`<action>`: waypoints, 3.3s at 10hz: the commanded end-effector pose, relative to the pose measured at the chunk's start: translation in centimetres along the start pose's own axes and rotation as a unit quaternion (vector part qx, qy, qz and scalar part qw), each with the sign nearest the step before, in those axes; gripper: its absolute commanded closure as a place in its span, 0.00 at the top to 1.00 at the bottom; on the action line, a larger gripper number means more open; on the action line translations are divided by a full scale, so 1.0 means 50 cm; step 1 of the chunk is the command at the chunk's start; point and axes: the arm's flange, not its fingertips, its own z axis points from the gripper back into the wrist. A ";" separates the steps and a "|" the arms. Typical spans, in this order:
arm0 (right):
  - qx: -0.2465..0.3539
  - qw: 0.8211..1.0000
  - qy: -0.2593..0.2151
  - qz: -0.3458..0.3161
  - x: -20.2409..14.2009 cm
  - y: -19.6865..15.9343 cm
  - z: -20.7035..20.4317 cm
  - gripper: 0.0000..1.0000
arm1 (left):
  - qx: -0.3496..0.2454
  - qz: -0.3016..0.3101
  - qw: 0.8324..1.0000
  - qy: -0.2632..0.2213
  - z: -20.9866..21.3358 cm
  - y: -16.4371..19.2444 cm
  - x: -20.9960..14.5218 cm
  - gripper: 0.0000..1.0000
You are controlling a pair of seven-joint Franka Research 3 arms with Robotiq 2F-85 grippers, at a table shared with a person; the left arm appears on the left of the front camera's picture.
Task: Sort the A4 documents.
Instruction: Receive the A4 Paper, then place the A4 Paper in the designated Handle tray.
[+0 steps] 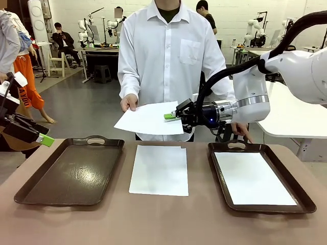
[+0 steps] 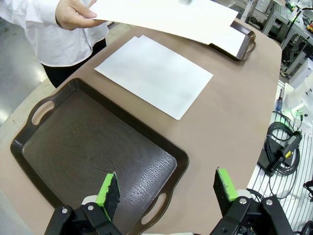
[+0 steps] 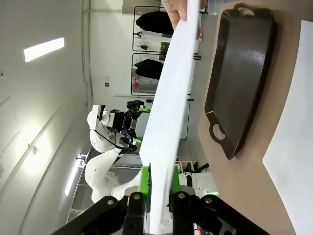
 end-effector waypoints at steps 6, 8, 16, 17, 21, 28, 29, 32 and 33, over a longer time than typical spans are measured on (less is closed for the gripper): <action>-0.027 0.999 -0.014 -0.010 0.016 -0.004 -0.005 0.00 | -0.006 -0.007 1.000 -0.007 0.000 0.003 -0.002 1.00; -0.009 1.000 0.011 0.004 0.010 0.001 -0.009 0.00 | -0.006 -0.007 1.000 -0.007 0.000 0.003 -0.002 1.00; -0.015 1.000 -0.015 0.000 0.008 -0.007 -0.002 0.00 | -0.006 -0.007 1.000 -0.007 0.000 0.003 -0.002 1.00; -0.015 1.000 -0.015 0.000 0.008 -0.007 -0.002 0.00 | -0.006 -0.007 1.000 -0.007 0.000 0.003 -0.002 1.00; -0.015 1.000 -0.015 0.000 0.008 -0.007 -0.002 0.00 | -0.006 -0.007 1.000 -0.007 0.000 0.003 -0.002 1.00; -0.015 1.000 -0.015 0.000 0.008 -0.007 -0.002 0.00 | -0.006 -0.007 1.000 -0.007 0.000 0.003 -0.002 1.00; -0.015 1.000 -0.015 0.000 0.008 -0.007 -0.002 0.00 | -0.006 -0.007 1.000 -0.007 0.000 0.003 -0.002 1.00; -0.064 0.998 -0.009 0.014 -0.041 0.010 0.061 0.01 | -0.006 -0.007 1.000 -0.007 0.000 0.003 -0.002 1.00; -0.081 0.997 0.002 0.012 -0.064 0.011 0.114 0.01 | -0.006 -0.007 1.000 -0.007 0.000 0.003 -0.002 1.00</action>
